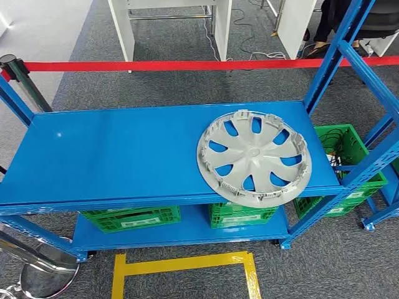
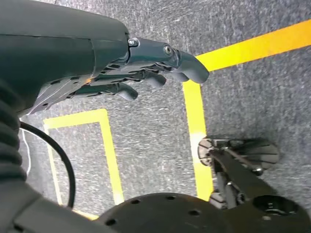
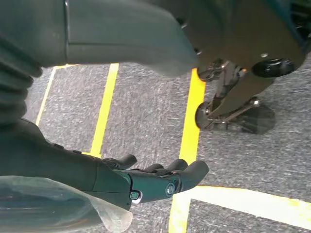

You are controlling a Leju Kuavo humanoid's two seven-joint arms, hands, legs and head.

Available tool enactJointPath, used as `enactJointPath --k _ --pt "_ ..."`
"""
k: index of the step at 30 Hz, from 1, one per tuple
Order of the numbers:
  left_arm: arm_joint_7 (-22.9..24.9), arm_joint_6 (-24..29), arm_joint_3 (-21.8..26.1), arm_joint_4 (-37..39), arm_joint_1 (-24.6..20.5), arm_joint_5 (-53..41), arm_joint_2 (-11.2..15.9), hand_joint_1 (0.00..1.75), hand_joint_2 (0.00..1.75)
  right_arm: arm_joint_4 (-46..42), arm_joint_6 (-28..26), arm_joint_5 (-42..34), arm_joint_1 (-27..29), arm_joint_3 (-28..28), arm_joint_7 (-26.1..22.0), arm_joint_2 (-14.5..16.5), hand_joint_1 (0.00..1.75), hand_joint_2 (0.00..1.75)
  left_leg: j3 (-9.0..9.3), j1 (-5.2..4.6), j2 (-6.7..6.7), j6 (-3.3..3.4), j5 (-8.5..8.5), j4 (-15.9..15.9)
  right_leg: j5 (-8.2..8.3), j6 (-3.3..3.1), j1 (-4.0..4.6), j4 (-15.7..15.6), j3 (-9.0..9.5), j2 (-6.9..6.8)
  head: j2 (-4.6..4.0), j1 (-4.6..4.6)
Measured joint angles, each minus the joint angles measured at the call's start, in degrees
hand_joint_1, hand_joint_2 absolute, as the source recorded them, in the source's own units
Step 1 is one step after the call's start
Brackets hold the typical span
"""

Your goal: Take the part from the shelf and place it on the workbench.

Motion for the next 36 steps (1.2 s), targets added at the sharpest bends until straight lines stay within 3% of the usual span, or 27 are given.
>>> enactJointPath --k 1,2,4,18,29,33,36 --pt "-0.2 0.1 -0.2 0.0 -0.1 0.4 0.0 0.0 1.16 0.1 -0.2 -0.7 -0.1 0.7 -0.1 0.0 0.0 1.16 0.0 0.0 0.0 0.0 0.0 0.0 0.0 0.0 0.0 0.0 0.0 0.0 0.0 0.0" --pt "-0.3 0.1 -0.5 0.1 -0.2 0.7 -0.1 0.0 0.87 0.3 -0.4 -1.4 -0.3 1.3 -0.2 0.0 0.0 0.87 0.0 0.0 0.0 0.0 0.0 0.0 0.0 0.0 0.0 0.0 0.0 0.0 0.0 0.0" --pt "-0.9 0.3 -1.5 0.3 -0.5 2.0 -0.4 0.0 0.0 0.8 -1.0 -4.1 -0.8 3.9 -0.4 0.1 0.0 0.0 0.0 0.0 0.0 0.0 0.0 0.0 0.0 0.0 0.0 0.0 0.0 0.0 0.0 0.0" --pt "-4.9 -0.3 -8.8 3.4 -3.2 11.6 -1.9 0.0 0.0 4.4 -4.4 -22.4 -5.3 23.6 -3.7 0.3 0.0 0.0 -0.01 0.0 0.0 0.0 0.0 0.0 0.0 0.0 0.0 0.0 0.0 0.0 0.0 0.0" --pt "-8.1 -2.2 -14.4 5.7 -5.0 17.6 -2.8 0.0 0.0 4.7 -0.5 -30.9 -10.4 38.9 -13.8 0.5 0.0 0.0 -0.01 0.0 -0.01 0.02 0.02 0.0 0.01 0.01 0.0 0.0 0.01 -0.01 0.0 0.0" --pt "-9.5 -2.8 -16.8 6.7 -5.6 19.3 -3.0 0.0 0.0 3.5 2.0 -32.1 -12.2 43.9 -18.5 0.5 0.0 1.75 -0.01 0.0 -0.01 0.03 0.03 0.0 0.02 0.01 0.0 0.0 0.01 -0.01 0.0 0.0" --pt "-10.7 -3.0 -18.7 7.5 -6.1 20.1 -3.1 0.0 0.0 0.9 4.1 -30.7 -13.2 46.1 -22.0 0.4 0.0 1.75 0.0 0.0 -0.01 0.03 0.04 0.0 0.02 0.01 0.0 0.0 0.01 -0.01 0.0 -0.01"
